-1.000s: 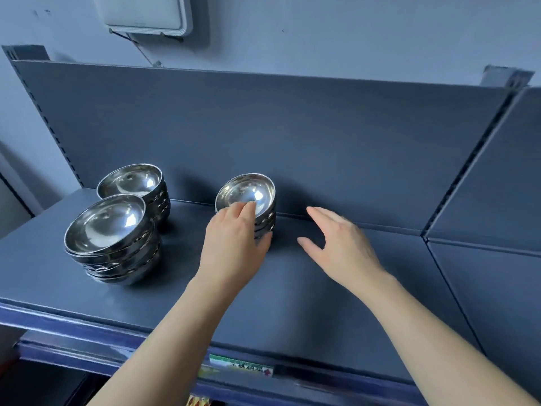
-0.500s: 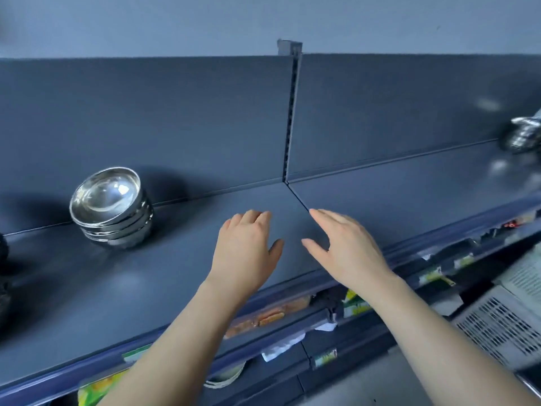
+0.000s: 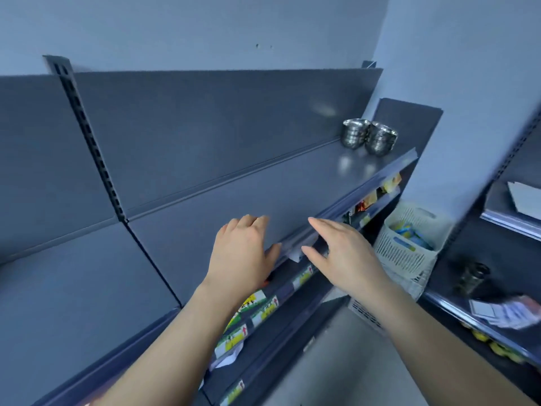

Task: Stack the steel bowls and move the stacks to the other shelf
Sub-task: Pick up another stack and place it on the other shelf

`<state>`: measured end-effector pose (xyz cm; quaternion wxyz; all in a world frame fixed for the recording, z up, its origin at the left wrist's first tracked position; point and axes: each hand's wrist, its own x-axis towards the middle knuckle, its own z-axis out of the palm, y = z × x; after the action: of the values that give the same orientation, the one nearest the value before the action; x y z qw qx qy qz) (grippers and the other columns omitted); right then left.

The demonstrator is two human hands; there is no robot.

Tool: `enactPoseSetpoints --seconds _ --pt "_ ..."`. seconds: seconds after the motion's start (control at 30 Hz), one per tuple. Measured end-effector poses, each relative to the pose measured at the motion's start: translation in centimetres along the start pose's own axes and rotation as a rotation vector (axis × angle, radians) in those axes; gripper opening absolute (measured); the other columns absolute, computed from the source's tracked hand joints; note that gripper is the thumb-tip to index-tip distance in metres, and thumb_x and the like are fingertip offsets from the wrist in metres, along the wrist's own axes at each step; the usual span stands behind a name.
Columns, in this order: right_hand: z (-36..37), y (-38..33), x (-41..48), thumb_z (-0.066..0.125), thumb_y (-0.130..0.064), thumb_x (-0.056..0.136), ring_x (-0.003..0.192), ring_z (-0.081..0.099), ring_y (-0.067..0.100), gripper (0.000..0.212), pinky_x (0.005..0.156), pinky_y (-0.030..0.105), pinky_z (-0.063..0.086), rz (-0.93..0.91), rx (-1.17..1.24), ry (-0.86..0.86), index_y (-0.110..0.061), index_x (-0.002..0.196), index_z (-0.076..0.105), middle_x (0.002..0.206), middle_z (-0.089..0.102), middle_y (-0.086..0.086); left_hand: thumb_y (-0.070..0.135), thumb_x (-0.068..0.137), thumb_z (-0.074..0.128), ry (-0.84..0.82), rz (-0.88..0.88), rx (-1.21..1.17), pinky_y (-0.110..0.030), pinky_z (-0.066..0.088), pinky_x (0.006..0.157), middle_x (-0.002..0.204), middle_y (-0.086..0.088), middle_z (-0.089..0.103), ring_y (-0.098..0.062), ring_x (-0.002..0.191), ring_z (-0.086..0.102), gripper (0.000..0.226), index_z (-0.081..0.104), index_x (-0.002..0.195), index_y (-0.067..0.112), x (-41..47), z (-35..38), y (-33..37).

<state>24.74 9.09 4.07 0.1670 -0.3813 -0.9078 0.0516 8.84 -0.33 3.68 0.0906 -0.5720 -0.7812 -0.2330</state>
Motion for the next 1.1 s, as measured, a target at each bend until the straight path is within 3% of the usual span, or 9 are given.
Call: enactPoseSetpoints --seconds 0.33,0.7,0.9,1.1 --pt "-2.1 14.2 5.5 0.056 -0.04 0.095 0.134 0.047 0.021 0.06 0.111 0.035 0.038 0.088 -0.022 0.024 -0.016 0.148 0.041 0.146 0.051 0.001 0.045 0.091 0.051 -0.079 0.066 -0.028 -0.031 0.038 0.095 0.122 -0.001 0.058 -0.025 0.111 0.052 0.047 0.05 0.13 0.018 11.6 7.1 9.1" --pt "-1.3 24.7 16.9 0.054 -0.04 0.097 0.138 0.041 0.017 0.062 0.11 0.027 0.032 0.159 -0.021 0.052 -0.017 0.151 0.035 0.151 0.044 -0.001 0.044 0.092 0.052 -0.119 0.13 -0.045 -0.033 0.035 0.1 0.131 -0.002 0.054 -0.025 0.119 0.049 0.054 0.043 0.138 0.019 26.4 14.0 11.9" --pt "-1.4 30.2 23.5 0.056 -0.041 0.096 0.138 0.041 0.018 0.064 0.109 0.029 0.034 0.25 0.013 0.066 -0.018 0.151 0.035 0.151 0.044 0.001 0.042 0.091 0.054 -0.163 0.167 -0.067 -0.034 0.038 0.098 0.128 -0.003 0.055 -0.025 0.118 0.049 0.049 0.048 0.132 0.016 35.5 17.5 13.5" --pt "-1.0 36.0 28.3 0.058 -0.041 0.095 0.135 0.045 0.021 0.065 0.106 0.031 0.037 0.336 0.013 0.061 -0.021 0.152 0.033 0.149 0.047 0.003 0.041 0.092 0.054 -0.22 0.194 -0.098 -0.035 0.038 0.099 0.133 -0.004 0.052 -0.025 0.123 0.047 0.054 0.042 0.138 0.015 42.2 21.7 15.8"
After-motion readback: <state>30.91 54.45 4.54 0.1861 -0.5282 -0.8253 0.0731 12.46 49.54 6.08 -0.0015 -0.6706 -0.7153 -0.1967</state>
